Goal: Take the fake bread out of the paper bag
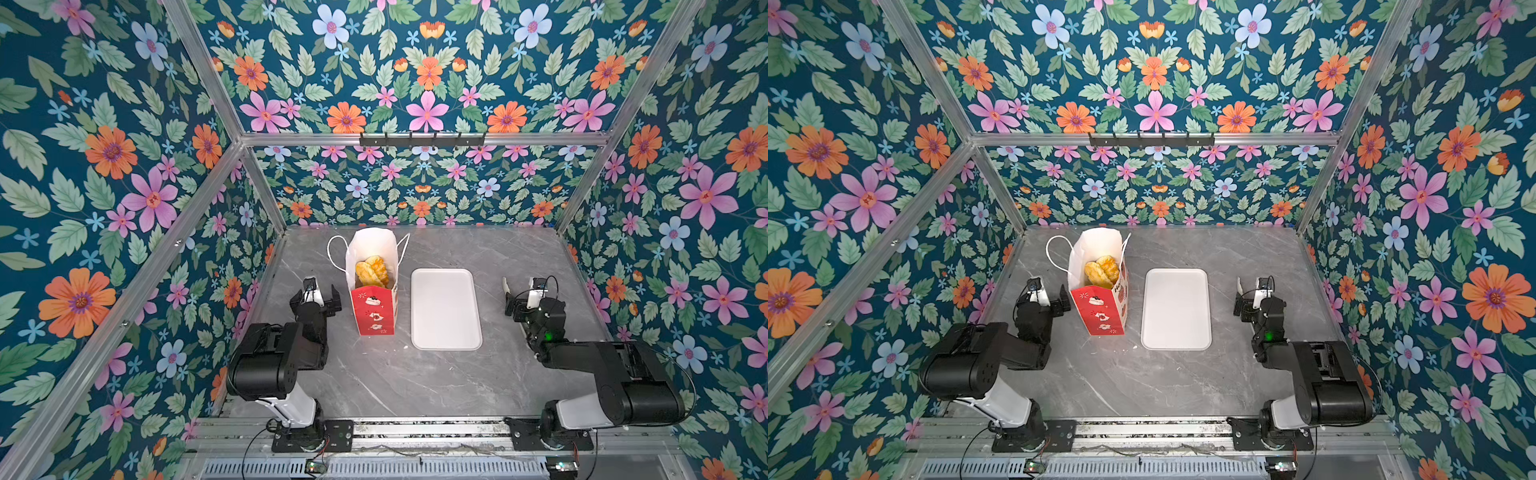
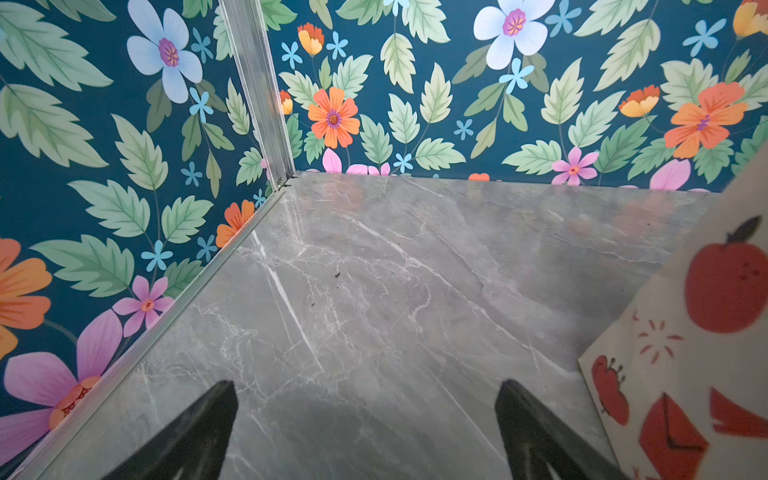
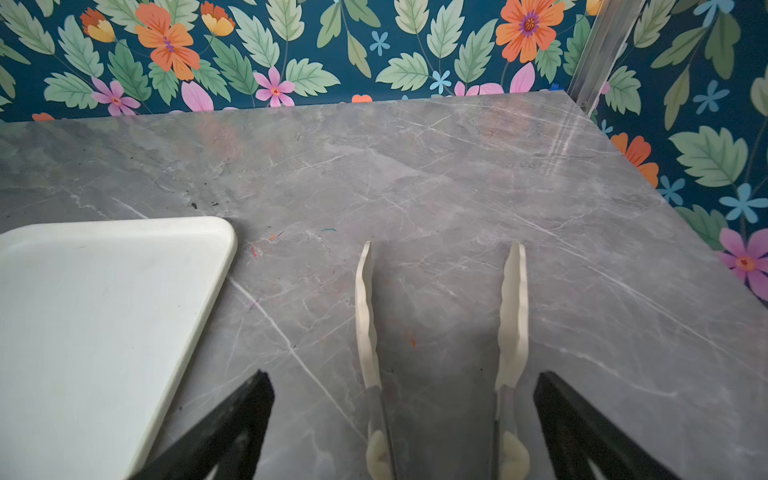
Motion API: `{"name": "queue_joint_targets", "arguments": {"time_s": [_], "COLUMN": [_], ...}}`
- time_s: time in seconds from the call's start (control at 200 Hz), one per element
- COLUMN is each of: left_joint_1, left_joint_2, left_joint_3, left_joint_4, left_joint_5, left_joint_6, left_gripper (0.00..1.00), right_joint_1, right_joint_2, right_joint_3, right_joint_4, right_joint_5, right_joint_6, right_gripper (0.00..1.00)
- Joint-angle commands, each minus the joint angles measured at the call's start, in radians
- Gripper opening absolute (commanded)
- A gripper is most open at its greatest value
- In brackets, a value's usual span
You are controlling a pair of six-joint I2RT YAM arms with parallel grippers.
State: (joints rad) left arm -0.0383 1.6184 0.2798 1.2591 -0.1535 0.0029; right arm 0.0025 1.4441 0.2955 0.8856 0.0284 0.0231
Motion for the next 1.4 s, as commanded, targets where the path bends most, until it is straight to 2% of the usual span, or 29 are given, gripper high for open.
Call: {"name": "queue_joint_targets", "arguments": {"time_s": [0.0,1.025,1.095,1.19,1.345,1.395], "left_joint_1": [0.003,0.011,0.011,0.012,0.002,-0.001], "left_joint_2": [-0.004,-0.005,-0.012,-0.105,-0.375,-0.477], "left_joint_3": [0.001,0.004,-0.007,-0.04,-0.015,0.018], "left_joint_4": [0.007,-0.002,0.016,0.002,-0.209,-0.316], "left_joint_5": [0.035,0.047,0.02,-0.031,-0.057,-0.082], "left_joint_6": [0.011,0.003,0.0,-0.019,-0.027,-0.049], "left_gripper": [1.0,1.0,1.0,1.0,1.0,1.0], "right_joint_1": [0.0,-0.01,-0.01,0.004,0.076,0.106], "right_joint_2": [-0.004,-0.004,-0.011,-0.117,-0.224,-0.255], "right_joint_3": [0.004,0.016,0.014,0.045,0.154,0.191], "right_joint_4": [0.016,-0.002,0.004,-0.142,-0.363,-0.421], "right_joint_5": [-0.004,-0.018,0.001,0.065,0.174,0.169], "right_joint_6": [0.003,0.01,0.011,0.018,0.0,0.01], "right_gripper": [0.99,0.99,0.99,0.99,0.99,0.99]}}
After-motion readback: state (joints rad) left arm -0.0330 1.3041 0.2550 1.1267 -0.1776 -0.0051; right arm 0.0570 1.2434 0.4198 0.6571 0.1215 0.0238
